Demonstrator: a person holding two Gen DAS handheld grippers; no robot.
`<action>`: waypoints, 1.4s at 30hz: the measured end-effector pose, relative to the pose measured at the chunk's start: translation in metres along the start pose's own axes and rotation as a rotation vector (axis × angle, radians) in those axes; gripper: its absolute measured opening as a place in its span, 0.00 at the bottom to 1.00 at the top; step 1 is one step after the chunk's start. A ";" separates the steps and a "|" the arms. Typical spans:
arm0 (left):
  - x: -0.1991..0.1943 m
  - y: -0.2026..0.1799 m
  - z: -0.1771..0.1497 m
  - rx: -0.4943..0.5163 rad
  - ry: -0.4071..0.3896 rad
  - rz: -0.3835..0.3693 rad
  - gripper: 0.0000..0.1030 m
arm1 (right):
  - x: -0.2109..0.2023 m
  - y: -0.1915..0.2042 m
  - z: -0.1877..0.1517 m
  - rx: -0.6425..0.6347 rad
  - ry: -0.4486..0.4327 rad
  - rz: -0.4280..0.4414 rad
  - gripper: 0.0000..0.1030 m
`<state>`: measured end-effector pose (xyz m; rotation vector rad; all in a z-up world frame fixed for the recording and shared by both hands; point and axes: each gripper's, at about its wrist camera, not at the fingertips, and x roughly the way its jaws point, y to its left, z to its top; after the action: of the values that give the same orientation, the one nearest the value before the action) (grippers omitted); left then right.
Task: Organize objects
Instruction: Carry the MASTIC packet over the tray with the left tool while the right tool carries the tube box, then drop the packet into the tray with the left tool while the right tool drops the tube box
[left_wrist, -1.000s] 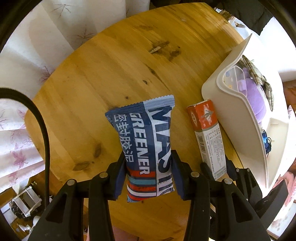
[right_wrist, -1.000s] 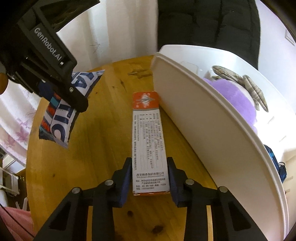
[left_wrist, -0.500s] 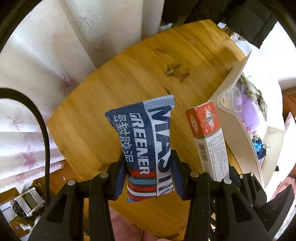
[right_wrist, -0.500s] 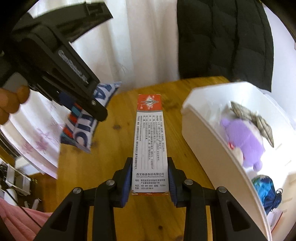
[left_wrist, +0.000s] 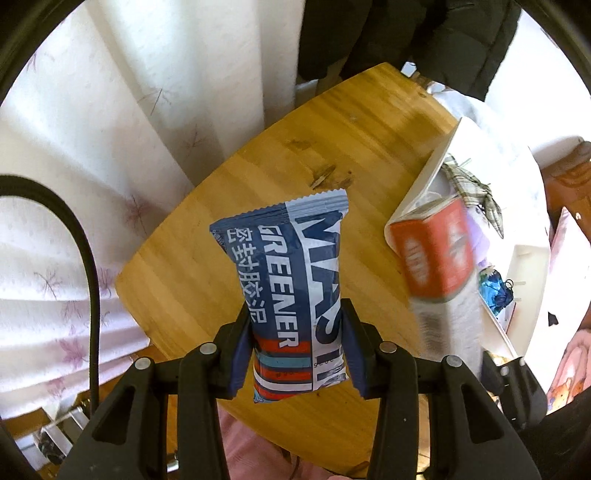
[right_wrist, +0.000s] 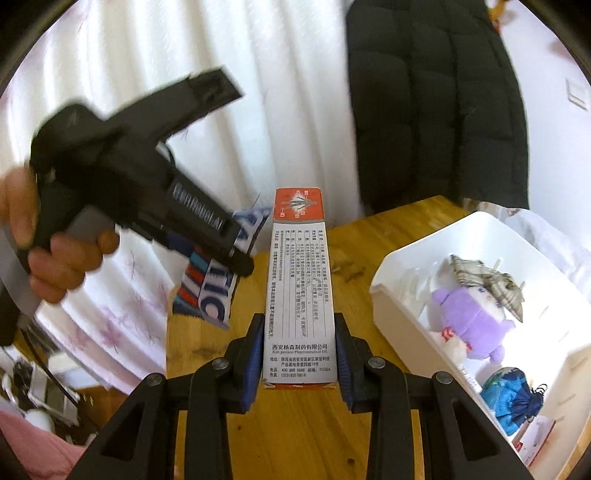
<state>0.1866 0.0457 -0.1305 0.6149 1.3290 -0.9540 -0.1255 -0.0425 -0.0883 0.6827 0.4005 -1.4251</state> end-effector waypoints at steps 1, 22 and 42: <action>-0.002 -0.002 0.001 0.011 -0.005 0.003 0.45 | -0.003 -0.002 0.002 0.011 -0.004 -0.005 0.33; -0.036 -0.107 0.026 0.354 -0.113 0.003 0.45 | -0.095 -0.090 0.012 0.201 -0.137 -0.330 0.34; 0.004 -0.236 0.038 0.699 -0.042 -0.026 0.46 | -0.097 -0.157 -0.034 0.396 -0.120 -0.567 0.34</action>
<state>0.0050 -0.1062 -0.0940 1.0973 0.9470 -1.4560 -0.2869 0.0525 -0.0821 0.8328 0.2233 -2.1078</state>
